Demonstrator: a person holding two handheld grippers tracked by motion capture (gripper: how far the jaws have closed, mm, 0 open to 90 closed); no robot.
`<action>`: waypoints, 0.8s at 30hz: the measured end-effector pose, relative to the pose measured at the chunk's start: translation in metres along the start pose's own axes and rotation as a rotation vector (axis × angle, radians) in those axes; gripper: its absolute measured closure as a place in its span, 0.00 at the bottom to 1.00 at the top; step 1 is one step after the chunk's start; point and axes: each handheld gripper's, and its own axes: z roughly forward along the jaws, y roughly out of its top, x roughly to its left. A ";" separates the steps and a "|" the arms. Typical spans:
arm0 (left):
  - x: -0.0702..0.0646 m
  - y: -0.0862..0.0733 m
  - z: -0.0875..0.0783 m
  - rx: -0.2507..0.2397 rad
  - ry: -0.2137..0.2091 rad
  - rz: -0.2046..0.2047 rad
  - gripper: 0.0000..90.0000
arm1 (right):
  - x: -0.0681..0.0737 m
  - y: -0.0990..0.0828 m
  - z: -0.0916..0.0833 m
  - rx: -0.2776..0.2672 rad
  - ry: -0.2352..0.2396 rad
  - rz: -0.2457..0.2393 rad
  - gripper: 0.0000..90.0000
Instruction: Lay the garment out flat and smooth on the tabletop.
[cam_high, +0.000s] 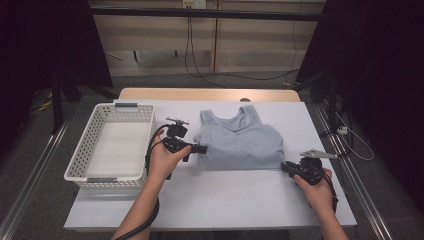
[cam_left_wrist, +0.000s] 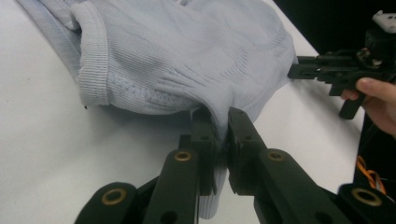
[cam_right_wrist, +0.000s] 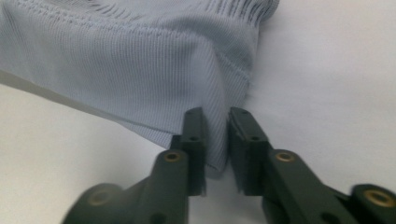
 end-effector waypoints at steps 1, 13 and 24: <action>0.000 0.000 0.000 -0.004 -0.001 -0.009 0.92 | -0.001 0.000 0.000 0.001 0.012 0.008 0.93; 0.000 0.001 -0.012 -0.005 -0.002 -0.021 0.92 | -0.006 0.010 -0.031 -0.034 0.139 0.075 0.97; 0.005 -0.009 0.003 0.039 0.072 -0.019 0.92 | -0.001 0.000 -0.023 0.013 0.096 0.015 0.97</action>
